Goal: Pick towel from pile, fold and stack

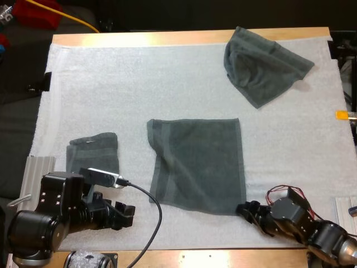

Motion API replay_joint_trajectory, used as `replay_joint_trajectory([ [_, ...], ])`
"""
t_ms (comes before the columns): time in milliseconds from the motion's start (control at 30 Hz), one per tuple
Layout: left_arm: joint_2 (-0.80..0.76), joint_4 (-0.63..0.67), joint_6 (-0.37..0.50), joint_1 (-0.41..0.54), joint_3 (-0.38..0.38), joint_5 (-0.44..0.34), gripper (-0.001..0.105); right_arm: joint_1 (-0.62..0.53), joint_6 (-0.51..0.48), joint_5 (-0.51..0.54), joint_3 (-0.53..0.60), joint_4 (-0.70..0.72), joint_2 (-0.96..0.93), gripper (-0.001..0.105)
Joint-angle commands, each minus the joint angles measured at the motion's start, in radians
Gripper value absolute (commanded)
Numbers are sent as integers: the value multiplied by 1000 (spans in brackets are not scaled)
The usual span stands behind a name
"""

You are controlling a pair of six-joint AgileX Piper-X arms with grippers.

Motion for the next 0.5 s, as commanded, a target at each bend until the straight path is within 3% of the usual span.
replay_joint_trajectory([
  [0,2,-6,-6,-5,-2,7,60,-1,0,-2,-1,-23,21,61],
  [467,2,-12,-6,-5,-2,21,60,-1,43,-52,-1,-206,202,61],
])
